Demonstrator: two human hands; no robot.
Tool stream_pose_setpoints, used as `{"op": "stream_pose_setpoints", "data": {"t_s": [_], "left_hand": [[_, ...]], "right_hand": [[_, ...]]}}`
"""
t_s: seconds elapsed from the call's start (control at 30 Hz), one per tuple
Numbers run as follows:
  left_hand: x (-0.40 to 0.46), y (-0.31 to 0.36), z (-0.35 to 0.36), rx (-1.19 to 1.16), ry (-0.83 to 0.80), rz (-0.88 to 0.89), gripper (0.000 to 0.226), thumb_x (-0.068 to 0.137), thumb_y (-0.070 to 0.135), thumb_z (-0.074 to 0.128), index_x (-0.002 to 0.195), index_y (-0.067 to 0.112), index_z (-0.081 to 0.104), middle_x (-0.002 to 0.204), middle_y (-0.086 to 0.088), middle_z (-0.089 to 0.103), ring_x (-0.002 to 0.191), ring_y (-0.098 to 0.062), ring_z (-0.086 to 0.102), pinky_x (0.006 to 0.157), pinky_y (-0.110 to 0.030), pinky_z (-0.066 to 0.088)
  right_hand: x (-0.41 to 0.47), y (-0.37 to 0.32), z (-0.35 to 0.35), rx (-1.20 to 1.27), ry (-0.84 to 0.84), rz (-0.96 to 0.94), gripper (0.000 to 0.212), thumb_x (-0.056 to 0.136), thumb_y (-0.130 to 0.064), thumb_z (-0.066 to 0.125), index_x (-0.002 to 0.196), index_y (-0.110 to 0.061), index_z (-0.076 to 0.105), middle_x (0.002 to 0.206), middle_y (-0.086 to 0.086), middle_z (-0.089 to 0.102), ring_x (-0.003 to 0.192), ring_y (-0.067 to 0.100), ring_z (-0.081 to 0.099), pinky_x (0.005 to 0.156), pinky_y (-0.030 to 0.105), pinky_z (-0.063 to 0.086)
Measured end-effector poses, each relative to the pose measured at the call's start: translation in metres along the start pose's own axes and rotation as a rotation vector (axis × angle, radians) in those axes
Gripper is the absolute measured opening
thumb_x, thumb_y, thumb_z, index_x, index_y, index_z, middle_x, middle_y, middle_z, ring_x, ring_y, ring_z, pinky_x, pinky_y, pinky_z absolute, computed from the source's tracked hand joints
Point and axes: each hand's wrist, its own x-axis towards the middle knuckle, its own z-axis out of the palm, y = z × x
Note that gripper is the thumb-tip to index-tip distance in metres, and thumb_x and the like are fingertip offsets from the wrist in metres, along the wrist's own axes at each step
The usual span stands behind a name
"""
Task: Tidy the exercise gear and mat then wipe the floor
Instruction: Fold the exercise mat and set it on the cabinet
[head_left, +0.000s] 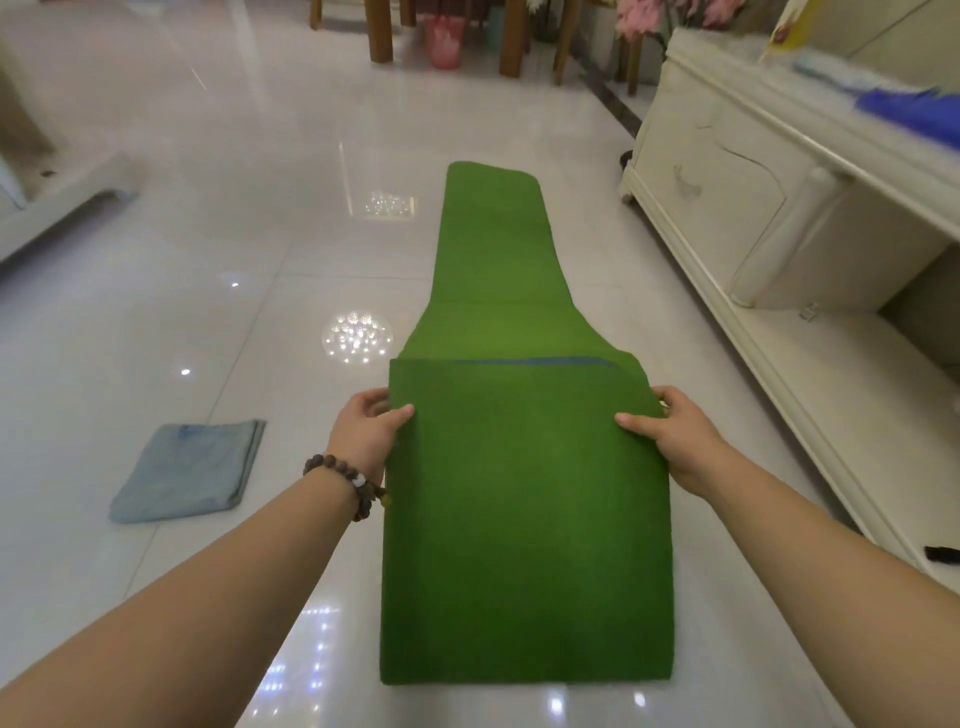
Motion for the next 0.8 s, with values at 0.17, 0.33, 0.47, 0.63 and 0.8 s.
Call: {"op": "stream_pose_setpoints", "data": {"t_s": [0.17, 0.33, 0.47, 0.63, 0.8], "left_hand": [[-0.010, 0.024, -0.006, 0.056, -0.125, 0.060, 0.038, 0.088, 0.029, 0.067, 0.122, 0.018, 0.054, 0.102, -0.005, 0.066, 0.087, -0.016, 0.066, 0.081, -0.038, 0.053], [-0.029, 0.020, -0.016, 0.161, -0.130, 0.164, 0.041, 0.085, 0.023, 0.071, 0.121, 0.017, 0.052, 0.109, -0.012, 0.065, 0.098, -0.027, 0.067, 0.088, -0.046, 0.054], [-0.049, 0.022, -0.022, 0.336, -0.103, 0.406, 0.031, 0.082, 0.024, 0.074, 0.103, 0.031, 0.051, 0.144, 0.000, 0.040, 0.130, -0.015, 0.041, 0.105, -0.041, 0.041], [-0.085, 0.031, -0.039, 0.421, -0.201, 0.583, 0.043, 0.079, 0.024, 0.074, 0.117, 0.021, 0.052, 0.139, 0.043, 0.026, 0.127, 0.008, 0.033, 0.114, -0.036, 0.026], [-0.111, 0.035, -0.056, 0.515, -0.261, 0.691, 0.044, 0.071, 0.054, 0.070, 0.109, 0.047, 0.050, 0.151, 0.012, 0.037, 0.142, -0.002, 0.023, 0.117, -0.041, 0.024]], "right_hand": [[-0.015, -0.022, -0.008, 0.063, -0.118, -0.004, 0.050, 0.084, -0.008, 0.069, 0.128, -0.017, 0.046, 0.111, 0.017, 0.066, 0.094, 0.031, 0.068, 0.075, 0.038, 0.056], [-0.038, -0.023, -0.016, 0.015, -0.028, -0.125, 0.034, 0.085, -0.008, 0.068, 0.114, -0.011, 0.052, 0.111, 0.018, 0.065, 0.094, 0.029, 0.065, 0.078, 0.036, 0.054], [-0.058, -0.017, -0.027, -0.128, 0.076, -0.271, 0.029, 0.079, -0.016, 0.076, 0.100, -0.024, 0.058, 0.141, -0.001, 0.045, 0.131, 0.017, 0.041, 0.105, 0.040, 0.038], [-0.096, -0.016, -0.046, -0.122, 0.009, -0.351, 0.028, 0.080, -0.012, 0.073, 0.100, -0.025, 0.058, 0.155, -0.023, 0.011, 0.136, 0.001, 0.019, 0.117, 0.041, 0.018], [-0.125, -0.024, -0.056, -0.069, -0.154, -0.362, 0.072, 0.075, -0.007, 0.073, 0.133, -0.040, 0.046, 0.150, -0.031, 0.020, 0.140, -0.001, 0.020, 0.119, 0.039, 0.016]]}}
